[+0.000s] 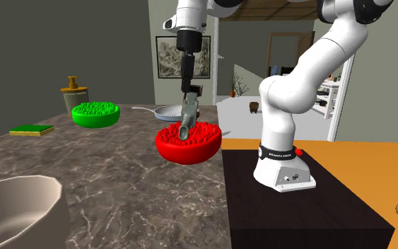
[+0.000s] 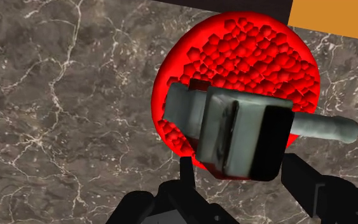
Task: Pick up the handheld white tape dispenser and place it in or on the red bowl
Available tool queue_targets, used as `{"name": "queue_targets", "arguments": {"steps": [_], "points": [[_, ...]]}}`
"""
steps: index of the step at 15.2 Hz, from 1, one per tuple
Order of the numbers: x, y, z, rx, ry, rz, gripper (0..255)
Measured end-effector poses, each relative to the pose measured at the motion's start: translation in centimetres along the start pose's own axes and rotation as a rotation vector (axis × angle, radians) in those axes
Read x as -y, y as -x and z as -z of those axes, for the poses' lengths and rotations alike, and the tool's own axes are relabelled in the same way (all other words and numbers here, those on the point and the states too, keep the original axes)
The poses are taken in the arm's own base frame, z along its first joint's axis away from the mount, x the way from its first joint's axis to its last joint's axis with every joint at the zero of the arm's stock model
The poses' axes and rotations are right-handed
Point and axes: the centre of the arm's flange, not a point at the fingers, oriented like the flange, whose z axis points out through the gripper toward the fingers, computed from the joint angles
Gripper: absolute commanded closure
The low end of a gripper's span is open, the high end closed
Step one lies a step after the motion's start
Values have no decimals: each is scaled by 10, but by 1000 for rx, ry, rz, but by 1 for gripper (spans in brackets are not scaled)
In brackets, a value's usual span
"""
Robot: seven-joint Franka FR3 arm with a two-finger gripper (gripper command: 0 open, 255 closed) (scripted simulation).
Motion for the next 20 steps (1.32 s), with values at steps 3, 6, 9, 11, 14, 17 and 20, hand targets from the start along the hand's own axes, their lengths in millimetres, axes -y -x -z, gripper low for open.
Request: {"name": "queue_targets", "arguments": {"steps": [3,6,9,11,14,17,20], "points": [[0,0,0,0,0,0,0],[0,0,0,0,0,0,0],[0,0,0,0,0,0,0],[0,1,17,-1,0,0,0],[0,-1,44,-2,0,0,0],[0,0,49,-1,0,0,0],[0,0,50,0,0,0,0]]}}
